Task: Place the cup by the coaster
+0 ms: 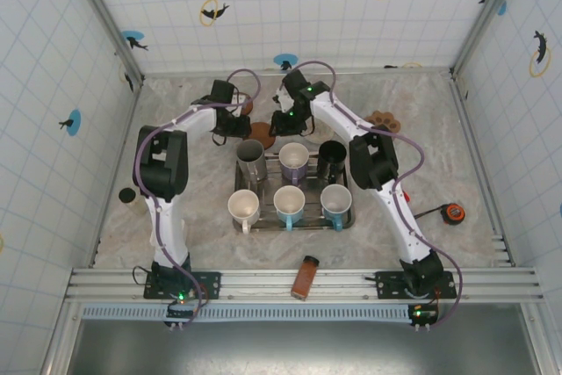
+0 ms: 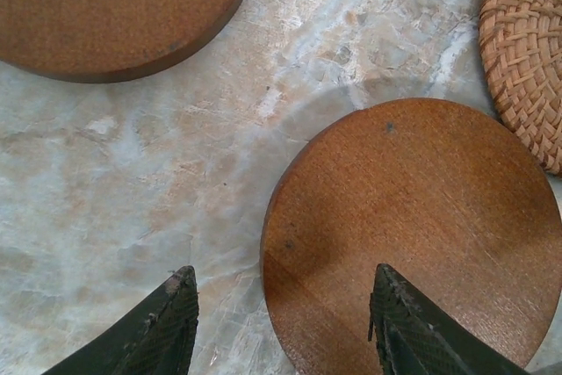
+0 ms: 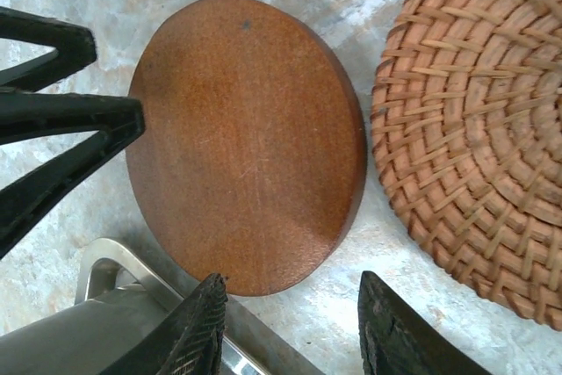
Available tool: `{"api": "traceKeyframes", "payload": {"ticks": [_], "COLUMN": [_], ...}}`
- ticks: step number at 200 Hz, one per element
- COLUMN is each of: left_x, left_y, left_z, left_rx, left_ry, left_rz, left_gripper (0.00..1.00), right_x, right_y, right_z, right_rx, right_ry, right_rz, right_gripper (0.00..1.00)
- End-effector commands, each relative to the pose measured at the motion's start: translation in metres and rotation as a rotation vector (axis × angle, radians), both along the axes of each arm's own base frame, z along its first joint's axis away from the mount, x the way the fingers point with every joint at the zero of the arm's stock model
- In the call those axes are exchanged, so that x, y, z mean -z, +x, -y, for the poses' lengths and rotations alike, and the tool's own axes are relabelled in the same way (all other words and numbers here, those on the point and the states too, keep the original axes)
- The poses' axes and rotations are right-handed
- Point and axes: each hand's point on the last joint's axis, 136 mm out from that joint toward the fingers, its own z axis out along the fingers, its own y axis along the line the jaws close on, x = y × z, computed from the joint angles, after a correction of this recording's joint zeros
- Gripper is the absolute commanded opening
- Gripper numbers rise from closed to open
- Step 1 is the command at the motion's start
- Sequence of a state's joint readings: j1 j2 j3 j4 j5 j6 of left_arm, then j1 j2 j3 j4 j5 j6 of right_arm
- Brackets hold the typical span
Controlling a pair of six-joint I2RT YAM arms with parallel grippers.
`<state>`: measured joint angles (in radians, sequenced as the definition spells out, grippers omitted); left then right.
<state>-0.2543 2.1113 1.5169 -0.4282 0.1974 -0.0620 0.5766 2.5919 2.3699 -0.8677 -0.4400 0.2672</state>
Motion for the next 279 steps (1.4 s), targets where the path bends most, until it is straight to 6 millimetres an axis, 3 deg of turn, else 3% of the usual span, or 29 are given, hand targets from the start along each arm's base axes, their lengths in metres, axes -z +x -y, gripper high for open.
{"api": "traceKeyframes", "payload": {"ticks": [1, 100, 185, 279], "left_x": [0.007, 0.019, 0.024, 0.042], "left_y": [0.005, 0.002, 0.002, -0.004], "left_z": [0.003, 0.008, 0.012, 0.007], "left_rx": [0.003, 0.014, 0.018, -0.034], "left_ry": [-0.042, -0.099, -0.123, -0.149], "left_rz": [-0.005, -0.03, -0.044, -0.099], "left_gripper": [0.54, 0.52, 0.51, 0.46], "right_x": [0.001, 0.02, 0.036, 0.054], "right_y": [-0.01, -0.023, -0.024, -0.025], "right_z": [-0.007, -0.014, -0.003, -0.016], "right_rx": [-0.02, -0.038, -0.019, -0.004], "right_ry": [0.019, 0.022, -0.026, 0.02], "right_rz": [-0.03, -0.088, -0.113, -0.165], "right_gripper": [0.43, 0.42, 0.41, 0.4]}}
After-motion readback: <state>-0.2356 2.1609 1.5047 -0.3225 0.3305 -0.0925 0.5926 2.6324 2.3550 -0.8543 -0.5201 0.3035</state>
